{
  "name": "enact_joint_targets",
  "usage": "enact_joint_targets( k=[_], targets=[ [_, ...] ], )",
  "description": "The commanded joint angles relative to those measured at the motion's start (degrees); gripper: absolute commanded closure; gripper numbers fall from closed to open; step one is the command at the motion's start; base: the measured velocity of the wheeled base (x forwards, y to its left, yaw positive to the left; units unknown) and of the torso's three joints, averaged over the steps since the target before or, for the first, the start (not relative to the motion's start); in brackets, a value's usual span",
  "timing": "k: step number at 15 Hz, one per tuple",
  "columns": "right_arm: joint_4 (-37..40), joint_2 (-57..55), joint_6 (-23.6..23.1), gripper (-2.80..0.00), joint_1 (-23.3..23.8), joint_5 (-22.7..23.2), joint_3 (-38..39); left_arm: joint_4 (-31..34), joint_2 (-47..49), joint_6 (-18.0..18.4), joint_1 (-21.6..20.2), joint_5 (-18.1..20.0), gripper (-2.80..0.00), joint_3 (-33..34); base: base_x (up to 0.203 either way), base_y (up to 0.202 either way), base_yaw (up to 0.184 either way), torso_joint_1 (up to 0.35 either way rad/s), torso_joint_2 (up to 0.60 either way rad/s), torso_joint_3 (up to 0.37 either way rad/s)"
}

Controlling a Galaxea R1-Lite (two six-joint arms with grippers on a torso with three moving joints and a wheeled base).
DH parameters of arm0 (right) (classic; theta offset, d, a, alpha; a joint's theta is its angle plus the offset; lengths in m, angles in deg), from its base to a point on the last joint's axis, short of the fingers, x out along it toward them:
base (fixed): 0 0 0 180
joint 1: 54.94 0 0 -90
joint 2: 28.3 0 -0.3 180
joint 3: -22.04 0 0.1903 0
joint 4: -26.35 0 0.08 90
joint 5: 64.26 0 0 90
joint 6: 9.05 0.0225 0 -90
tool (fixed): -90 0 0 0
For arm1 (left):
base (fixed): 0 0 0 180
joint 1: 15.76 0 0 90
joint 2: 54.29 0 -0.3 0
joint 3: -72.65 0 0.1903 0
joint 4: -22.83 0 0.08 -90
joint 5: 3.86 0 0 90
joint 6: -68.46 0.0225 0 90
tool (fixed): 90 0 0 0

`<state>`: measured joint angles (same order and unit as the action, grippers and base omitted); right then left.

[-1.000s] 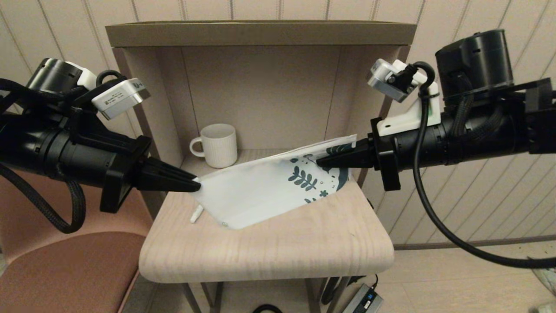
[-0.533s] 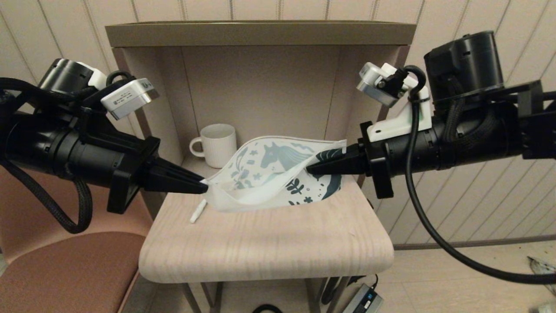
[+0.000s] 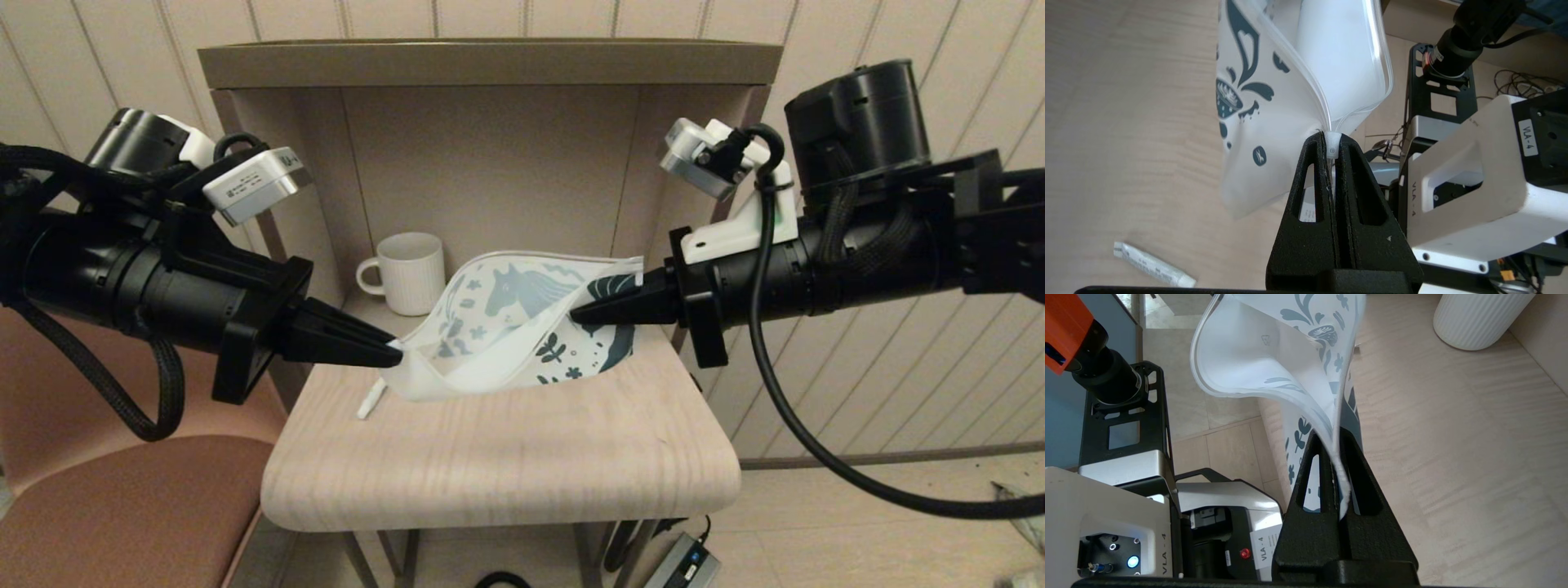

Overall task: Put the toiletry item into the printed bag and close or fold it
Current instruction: Open the storage bag

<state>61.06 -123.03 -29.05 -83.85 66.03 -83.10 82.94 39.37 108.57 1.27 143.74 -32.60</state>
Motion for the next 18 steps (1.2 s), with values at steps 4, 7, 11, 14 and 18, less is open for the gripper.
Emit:
enact_joint_targets(
  k=[4,7,11,14,18],
  targets=[
    [0.08,0.07,-0.12,0.0,0.53,0.23,0.12,0.08,0.37,0.3,0.19,0.32,0.0,0.07,0.0,0.0,0.0,0.0,0.0,0.0],
    [0.08,0.25,-0.12,0.0,0.62,0.23,0.51,-0.17,0.38,0.32,0.2,0.32,0.0,0.06,0.0,0.0,0.0,0.0,0.0,0.0],
    [0.08,0.25,-0.21,0.0,0.67,0.23,0.47,-0.36,0.56,0.32,0.19,0.41,0.0,0.23,0.0,0.0,0.0,0.0,0.0,0.0],
    [0.08,0.25,-0.21,0.0,0.67,0.23,0.56,-0.37,0.86,0.37,0.19,0.41,0.0,0.56,0.0,0.0,0.0,0.0,0.0,0.0],
    [0.08,0.34,-0.21,0.0,0.7,0.23,0.47,-2.02,0.12,0.15,0.19,0.66,-2.8,1.2,0.0,0.0,0.0,0.0,0.0,0.0]
  ],
)
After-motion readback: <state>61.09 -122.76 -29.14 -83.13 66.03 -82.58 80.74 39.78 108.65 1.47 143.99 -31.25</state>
